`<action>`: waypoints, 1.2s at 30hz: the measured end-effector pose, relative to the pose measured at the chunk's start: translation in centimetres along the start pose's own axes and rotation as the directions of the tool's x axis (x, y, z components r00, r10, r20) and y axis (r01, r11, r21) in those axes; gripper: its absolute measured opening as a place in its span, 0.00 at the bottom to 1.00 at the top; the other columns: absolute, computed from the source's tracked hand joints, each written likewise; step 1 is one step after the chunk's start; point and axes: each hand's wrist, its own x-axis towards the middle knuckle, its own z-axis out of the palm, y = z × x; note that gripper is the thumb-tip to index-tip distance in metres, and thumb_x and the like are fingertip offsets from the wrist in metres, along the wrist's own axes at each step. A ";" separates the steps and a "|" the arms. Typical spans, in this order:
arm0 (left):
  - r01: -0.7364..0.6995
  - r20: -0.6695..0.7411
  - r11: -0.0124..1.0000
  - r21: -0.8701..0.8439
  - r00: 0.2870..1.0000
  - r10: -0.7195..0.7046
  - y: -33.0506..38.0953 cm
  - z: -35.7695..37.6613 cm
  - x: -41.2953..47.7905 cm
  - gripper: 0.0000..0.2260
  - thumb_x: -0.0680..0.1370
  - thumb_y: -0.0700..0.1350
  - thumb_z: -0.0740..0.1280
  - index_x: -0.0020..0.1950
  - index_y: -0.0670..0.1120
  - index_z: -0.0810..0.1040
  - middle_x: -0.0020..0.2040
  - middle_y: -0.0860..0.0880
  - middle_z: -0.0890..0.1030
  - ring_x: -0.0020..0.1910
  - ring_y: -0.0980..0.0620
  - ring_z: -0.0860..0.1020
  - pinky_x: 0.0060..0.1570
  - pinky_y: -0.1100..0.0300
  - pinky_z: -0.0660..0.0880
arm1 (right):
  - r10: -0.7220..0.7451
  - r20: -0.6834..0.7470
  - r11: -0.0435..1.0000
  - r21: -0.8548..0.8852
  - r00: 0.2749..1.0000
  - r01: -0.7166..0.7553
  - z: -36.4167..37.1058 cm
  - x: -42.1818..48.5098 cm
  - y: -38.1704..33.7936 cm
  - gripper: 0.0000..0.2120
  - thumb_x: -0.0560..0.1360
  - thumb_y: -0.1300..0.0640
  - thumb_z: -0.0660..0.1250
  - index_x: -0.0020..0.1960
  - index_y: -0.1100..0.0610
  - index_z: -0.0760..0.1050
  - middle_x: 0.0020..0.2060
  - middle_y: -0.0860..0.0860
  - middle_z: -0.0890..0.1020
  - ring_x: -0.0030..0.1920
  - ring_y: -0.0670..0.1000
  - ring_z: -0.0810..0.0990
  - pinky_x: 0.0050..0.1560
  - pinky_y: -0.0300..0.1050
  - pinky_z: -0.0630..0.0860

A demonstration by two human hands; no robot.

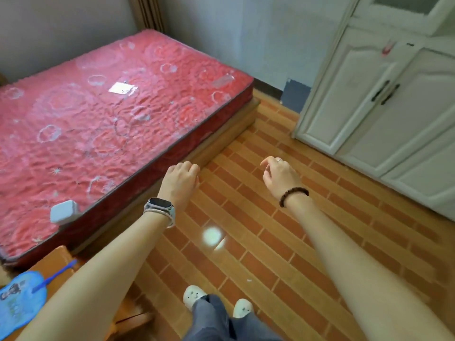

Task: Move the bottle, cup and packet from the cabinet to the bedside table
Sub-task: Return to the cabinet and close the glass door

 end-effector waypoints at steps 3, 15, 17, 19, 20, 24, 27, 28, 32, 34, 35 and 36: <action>-0.080 -0.010 0.996 -0.030 0.997 0.079 4.8 0.5 1.5 0.03 0.75 0.39 0.64 0.46 0.41 0.76 0.39 0.44 0.77 0.38 0.41 0.76 0.42 0.48 0.72 | 0.095 -0.042 0.995 0.001 0.995 -0.095 -2.1 -3.2 4.7 0.11 0.79 0.59 0.59 0.60 0.53 0.73 0.53 0.51 0.78 0.52 0.53 0.77 0.43 0.43 0.70; -0.485 0.016 0.859 -0.163 0.869 0.494 24.3 1.9 8.9 0.06 0.76 0.39 0.63 0.51 0.41 0.76 0.43 0.43 0.78 0.42 0.41 0.76 0.45 0.47 0.72 | 0.521 -0.187 0.853 0.091 0.833 -0.514 -8.9 -14.6 19.5 0.11 0.79 0.59 0.59 0.60 0.52 0.73 0.57 0.51 0.78 0.53 0.53 0.78 0.48 0.46 0.76; -0.542 0.000 0.819 -0.189 0.834 0.552 27.2 2.3 10.5 0.06 0.75 0.38 0.64 0.50 0.40 0.77 0.43 0.42 0.78 0.42 0.40 0.77 0.44 0.47 0.73 | 0.563 -0.208 0.825 0.084 0.800 -0.559 -9.6 -15.6 21.5 0.11 0.79 0.59 0.59 0.60 0.53 0.74 0.56 0.51 0.78 0.53 0.53 0.78 0.47 0.45 0.75; -0.600 -0.015 0.773 -0.207 0.792 0.611 29.9 2.9 12.0 0.05 0.74 0.37 0.65 0.49 0.40 0.76 0.42 0.43 0.78 0.41 0.40 0.77 0.44 0.48 0.73 | 0.595 -0.223 0.800 0.067 0.772 -0.597 -10.3 -16.1 23.5 0.11 0.79 0.59 0.59 0.60 0.53 0.73 0.57 0.51 0.78 0.53 0.53 0.78 0.46 0.44 0.74; -0.628 -0.018 0.748 -0.214 0.768 0.640 31.1 3.4 12.9 0.05 0.74 0.38 0.64 0.49 0.41 0.76 0.43 0.43 0.78 0.42 0.41 0.77 0.45 0.48 0.73 | 0.611 -0.228 0.786 0.058 0.758 -0.616 -10.6 -16.2 24.5 0.11 0.79 0.59 0.59 0.60 0.53 0.73 0.57 0.51 0.78 0.53 0.53 0.78 0.46 0.44 0.74; -0.727 -0.029 0.645 -0.233 0.669 0.743 35.5 5.1 16.9 0.08 0.76 0.40 0.63 0.54 0.42 0.76 0.48 0.44 0.79 0.47 0.42 0.77 0.49 0.48 0.74 | 0.677 -0.267 0.718 0.039 0.686 -0.695 -12.5 -15.9 28.0 0.10 0.79 0.59 0.59 0.59 0.53 0.73 0.57 0.50 0.78 0.52 0.53 0.78 0.45 0.44 0.73; -0.777 -0.029 0.593 -0.210 0.611 0.791 38.4 5.8 20.5 0.09 0.76 0.40 0.64 0.54 0.42 0.77 0.48 0.44 0.79 0.47 0.42 0.78 0.49 0.48 0.74 | 0.713 -0.292 0.675 0.037 0.638 -0.737 -14.1 -15.2 30.4 0.10 0.79 0.59 0.59 0.59 0.53 0.73 0.57 0.50 0.78 0.52 0.53 0.78 0.45 0.46 0.75; -0.792 -0.028 0.575 -0.205 0.592 0.806 39.3 5.9 21.7 0.08 0.75 0.40 0.64 0.54 0.42 0.77 0.48 0.44 0.79 0.47 0.42 0.78 0.48 0.47 0.74 | 0.721 -0.299 0.663 0.035 0.625 -0.748 -14.6 -15.0 31.2 0.10 0.79 0.59 0.59 0.59 0.53 0.73 0.57 0.50 0.78 0.53 0.53 0.78 0.46 0.46 0.76; -0.838 -0.037 0.515 -0.181 0.529 0.848 42.8 6.2 25.8 0.09 0.76 0.40 0.63 0.54 0.42 0.76 0.49 0.44 0.79 0.48 0.43 0.78 0.49 0.48 0.75 | 0.748 -0.330 0.613 0.010 0.576 -0.790 -16.5 -15.1 33.8 0.10 0.79 0.59 0.60 0.59 0.54 0.73 0.57 0.51 0.78 0.55 0.53 0.77 0.50 0.49 0.77; -0.858 -0.041 0.480 -0.180 0.494 0.868 44.9 6.2 27.1 0.09 0.76 0.40 0.63 0.56 0.42 0.76 0.49 0.43 0.79 0.48 0.42 0.78 0.50 0.48 0.75 | 0.760 -0.353 0.584 0.001 0.546 -0.812 -17.1 -15.7 35.0 0.10 0.79 0.59 0.60 0.59 0.54 0.74 0.56 0.51 0.79 0.55 0.53 0.77 0.51 0.50 0.78; -0.866 -0.042 0.464 -0.187 0.479 0.877 46.0 6.1 27.6 0.10 0.76 0.40 0.63 0.56 0.41 0.76 0.49 0.43 0.79 0.48 0.42 0.78 0.50 0.47 0.74 | 0.769 -0.362 0.569 0.011 0.527 -0.822 -17.4 -16.1 35.6 0.10 0.79 0.59 0.60 0.59 0.54 0.74 0.56 0.51 0.79 0.55 0.53 0.77 0.51 0.50 0.78; -0.872 -0.043 0.449 -0.194 0.465 0.884 47.2 6.1 28.0 0.10 0.76 0.39 0.63 0.57 0.42 0.76 0.50 0.43 0.79 0.49 0.41 0.77 0.51 0.47 0.74 | 0.779 -0.371 0.552 0.024 0.506 -0.833 -17.6 -16.5 36.2 0.10 0.79 0.59 0.61 0.58 0.54 0.74 0.55 0.51 0.79 0.54 0.53 0.77 0.50 0.48 0.77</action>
